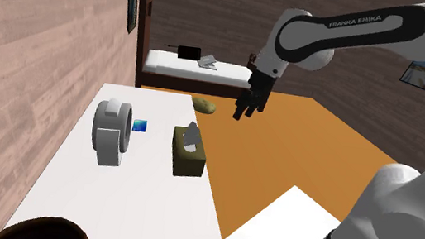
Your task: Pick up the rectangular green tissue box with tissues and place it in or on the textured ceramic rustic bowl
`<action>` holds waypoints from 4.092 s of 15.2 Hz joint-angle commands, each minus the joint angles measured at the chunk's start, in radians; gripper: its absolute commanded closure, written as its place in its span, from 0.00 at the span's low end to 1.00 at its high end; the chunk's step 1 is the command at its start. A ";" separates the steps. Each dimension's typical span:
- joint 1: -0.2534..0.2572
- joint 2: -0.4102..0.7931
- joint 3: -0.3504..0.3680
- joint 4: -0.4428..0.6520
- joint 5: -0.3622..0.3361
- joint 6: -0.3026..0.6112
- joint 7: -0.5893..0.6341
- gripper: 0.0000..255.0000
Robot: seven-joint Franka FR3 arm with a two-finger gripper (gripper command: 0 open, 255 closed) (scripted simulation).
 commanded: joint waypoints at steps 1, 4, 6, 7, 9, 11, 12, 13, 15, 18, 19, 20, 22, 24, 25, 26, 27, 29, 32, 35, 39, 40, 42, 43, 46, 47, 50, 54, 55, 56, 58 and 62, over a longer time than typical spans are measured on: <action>0.035 0.060 -0.014 0.018 0.054 0.035 -0.071 0.00; 0.085 0.155 -0.027 0.058 0.142 0.073 -0.180 0.00; 0.115 0.218 -0.031 0.089 0.204 0.090 -0.254 0.00; 0.128 0.249 -0.031 0.107 0.235 0.095 -0.291 0.00; 0.151 0.309 -0.028 0.143 0.297 0.101 -0.364 0.00; 0.157 0.329 -0.023 0.146 0.316 0.113 -0.382 0.00; 0.159 0.336 -0.020 0.141 0.322 0.125 -0.386 0.00; 0.162 0.343 -0.018 0.136 0.328 0.137 -0.389 0.00; 0.167 0.358 -0.013 0.127 0.340 0.162 -0.397 0.00; 0.174 0.379 -0.006 0.117 0.358 0.192 -0.407 0.00; 0.174 0.379 -0.006 0.117 0.358 0.192 -0.407 0.00; 0.174 0.379 -0.006 0.117 0.358 0.192 -0.407 0.00; 0.174 0.379 -0.006 0.117 0.358 0.192 -0.407 0.00; 0.174 0.379 -0.006 0.117 0.358 0.192 -0.407 0.00; 0.174 0.379 -0.006 0.117 0.358 0.192 -0.407 0.00; 0.174 0.379 -0.006 0.117 0.358 0.192 -0.407 1.00; 0.174 0.379 -0.006 0.117 0.358 0.192 -0.407 1.00; 0.174 0.378 -0.007 0.118 0.357 0.191 -0.407 1.00; 0.174 0.380 -0.006 0.121 0.357 0.190 -0.406 1.00; 0.174 0.379 -0.006 0.117 0.358 0.192 -0.407 1.00; 0.172 0.347 -0.008 0.137 0.332 0.148 -0.375 1.00; 0.171 0.340 -0.008 0.142 0.326 0.137 -0.368 1.00; 0.169 0.326 -0.008 0.154 0.315 0.114 -0.353 1.00; 0.169 0.320 -0.008 0.161 0.310 0.102 -0.346 1.00; 0.167 0.301 -0.009 0.181 0.295 0.068 -0.325 1.00; 0.166 0.295 -0.009 0.188 0.290 0.056 -0.319 1.00; 0.164 0.279 -0.009 0.211 0.277 0.021 -0.299 1.00; 0.162 0.261 -0.009 0.244 0.262 -0.026 -0.275 1.00; 0.161 0.257 -0.009 0.253 0.259 -0.038 -0.269 1.00; 0.161 0.253 -0.010 0.262 0.256 -0.050 -0.264 1.00; 0.160 0.246 -0.010 0.281 0.250 -0.073 -0.252 1.00; 0.158 0.234 -0.010 0.321 0.239 -0.121 -0.231 1.00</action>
